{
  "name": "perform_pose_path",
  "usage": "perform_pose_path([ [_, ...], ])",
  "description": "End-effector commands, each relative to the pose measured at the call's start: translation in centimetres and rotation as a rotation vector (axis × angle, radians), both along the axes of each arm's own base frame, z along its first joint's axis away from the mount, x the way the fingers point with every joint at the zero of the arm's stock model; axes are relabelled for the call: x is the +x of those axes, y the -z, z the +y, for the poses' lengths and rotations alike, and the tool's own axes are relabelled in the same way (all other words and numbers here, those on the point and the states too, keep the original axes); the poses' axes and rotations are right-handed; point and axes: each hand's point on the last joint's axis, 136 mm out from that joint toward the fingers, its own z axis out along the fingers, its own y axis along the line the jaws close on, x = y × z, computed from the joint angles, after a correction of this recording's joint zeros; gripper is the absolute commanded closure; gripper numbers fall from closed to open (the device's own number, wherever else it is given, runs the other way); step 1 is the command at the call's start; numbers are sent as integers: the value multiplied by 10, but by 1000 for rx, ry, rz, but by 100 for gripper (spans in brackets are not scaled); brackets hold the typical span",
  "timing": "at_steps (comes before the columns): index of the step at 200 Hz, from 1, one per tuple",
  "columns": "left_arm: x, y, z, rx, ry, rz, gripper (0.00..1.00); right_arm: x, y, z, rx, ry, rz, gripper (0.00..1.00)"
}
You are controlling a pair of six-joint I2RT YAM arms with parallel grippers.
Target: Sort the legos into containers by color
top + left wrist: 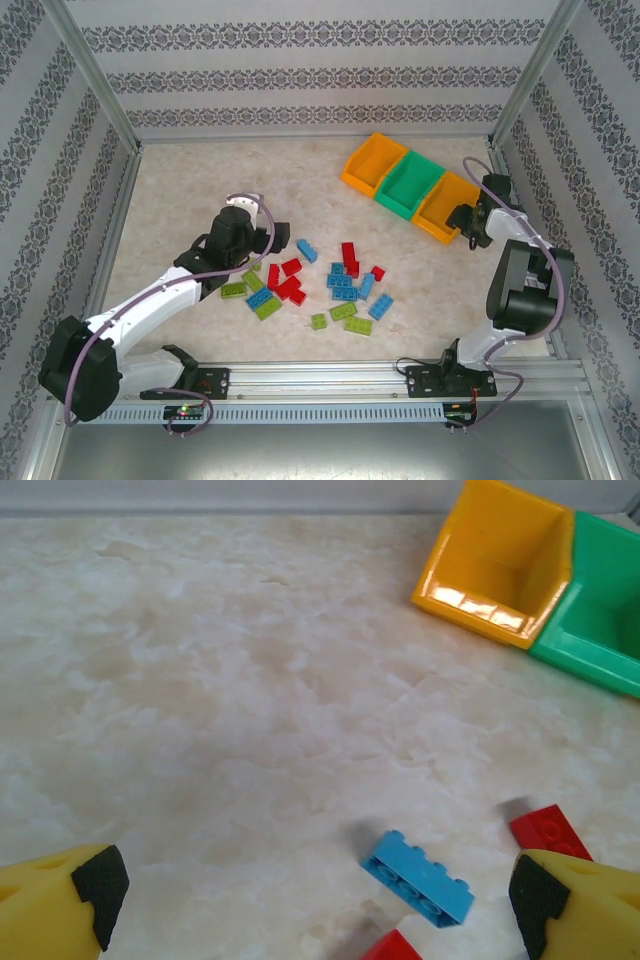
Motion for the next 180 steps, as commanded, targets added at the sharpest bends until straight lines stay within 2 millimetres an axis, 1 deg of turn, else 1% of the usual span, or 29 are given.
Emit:
perform_pose_path([
  [1,-17,6,-2,25,35,13,0,8,-2,9,48,-20,-1,38],
  [20,-26,11,-1,24,39,20,0,12,2,12,42,-41,11,43],
  [39,-35,18,3,20,35,30,0,18,3,16,27,-70,19,56],
  [58,-43,22,9,17,24,30,0,23,3,26,3,-115,22,70],
  [67,-46,24,12,17,19,31,0,26,2,31,-11,-137,24,75],
  [86,-53,28,18,17,6,38,0,34,0,47,-25,-196,14,83],
  [115,-65,36,25,5,-3,60,0,45,-5,80,-39,-317,-15,87],
  [134,-71,41,29,-8,-14,63,0,49,-6,100,-51,-376,-15,87],
  [150,-75,41,33,-22,-28,57,0,52,-7,120,-41,-440,-31,87],
  [180,-81,40,36,-38,-27,46,0,57,-9,156,-77,-583,-47,86],
])
